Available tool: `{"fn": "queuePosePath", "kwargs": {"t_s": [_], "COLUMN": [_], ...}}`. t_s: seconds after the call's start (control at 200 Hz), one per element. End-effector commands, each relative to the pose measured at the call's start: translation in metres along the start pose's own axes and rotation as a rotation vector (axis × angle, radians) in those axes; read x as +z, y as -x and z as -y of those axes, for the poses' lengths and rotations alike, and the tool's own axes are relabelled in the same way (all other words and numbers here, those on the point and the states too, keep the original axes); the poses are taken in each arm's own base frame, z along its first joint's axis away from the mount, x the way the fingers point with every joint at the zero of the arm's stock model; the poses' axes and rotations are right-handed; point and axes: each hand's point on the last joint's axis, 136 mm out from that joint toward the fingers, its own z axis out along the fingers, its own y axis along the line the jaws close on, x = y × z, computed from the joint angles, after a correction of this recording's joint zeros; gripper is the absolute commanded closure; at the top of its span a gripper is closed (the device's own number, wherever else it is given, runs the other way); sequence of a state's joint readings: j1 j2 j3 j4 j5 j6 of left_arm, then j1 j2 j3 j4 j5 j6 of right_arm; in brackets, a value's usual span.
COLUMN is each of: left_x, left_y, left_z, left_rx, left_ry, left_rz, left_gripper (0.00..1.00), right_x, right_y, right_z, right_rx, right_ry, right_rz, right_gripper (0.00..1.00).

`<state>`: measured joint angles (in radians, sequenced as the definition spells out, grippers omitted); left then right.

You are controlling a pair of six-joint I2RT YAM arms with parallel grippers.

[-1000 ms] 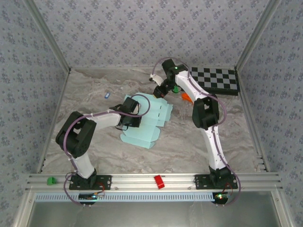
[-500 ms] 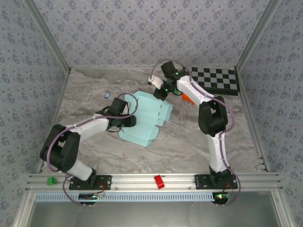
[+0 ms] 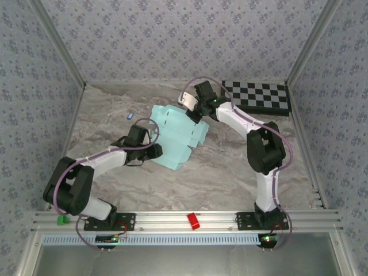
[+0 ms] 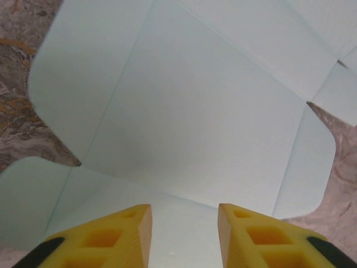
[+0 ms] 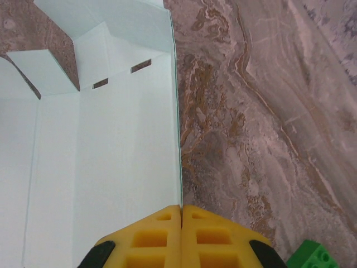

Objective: Fold the paper box

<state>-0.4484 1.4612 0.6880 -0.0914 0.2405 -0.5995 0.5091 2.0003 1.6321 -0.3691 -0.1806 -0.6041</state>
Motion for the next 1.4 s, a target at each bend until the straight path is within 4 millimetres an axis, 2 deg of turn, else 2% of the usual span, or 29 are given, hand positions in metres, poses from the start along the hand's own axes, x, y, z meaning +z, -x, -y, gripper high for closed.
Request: {"fn": "queuePosePath", "kwargs": {"t_s": [0.0,0.21,0.3,0.665,1.059,1.119,1.129,1.159,1.394], "left_x": [0.01,0.022,0.025,0.031,0.035,0.034,0.035,0.035,0.036], "left_y": [0.002,-0.003,-0.006,-0.004,-0.002,-0.001,-0.002,-0.002,-0.002], "left_z": [-0.002,-0.017,-0.023,-0.023,-0.019,-0.017,-0.018,-0.018,-0.016], "left_rx": [-0.038,-0.092,-0.117,-0.168,-0.17,-0.17,-0.171,-0.172,-0.171], "left_ry": [-0.024,0.026,0.045,0.033,0.024,0.022,0.023,0.023,0.018], "left_rz": [0.003,-0.008,-0.007,0.009,0.005,0.008,0.006,0.005,0.006], "left_gripper": [0.69,0.89,0.93,0.95,0.96,0.96,0.96,0.96,0.96], "right_x": [-0.013,-0.011,-0.009,-0.008,0.004,0.002,0.006,0.007,0.011], "right_y": [0.016,0.019,0.019,0.025,0.019,0.025,0.017,0.014,0.013], "right_z": [0.011,0.006,0.001,-0.012,-0.033,-0.033,-0.038,-0.041,-0.053], "right_rx": [-0.061,-0.124,-0.16,-0.283,-0.486,-0.506,-0.512,-0.52,-0.604], "right_ry": [-0.092,-0.15,-0.175,-0.273,-0.4,-0.428,-0.418,-0.422,-0.492], "right_rz": [0.046,0.059,0.06,0.088,0.07,0.089,0.074,0.071,0.093], "right_gripper": [1.0,1.0,1.0,1.0,1.0,1.0,1.0,1.0,1.0]}}
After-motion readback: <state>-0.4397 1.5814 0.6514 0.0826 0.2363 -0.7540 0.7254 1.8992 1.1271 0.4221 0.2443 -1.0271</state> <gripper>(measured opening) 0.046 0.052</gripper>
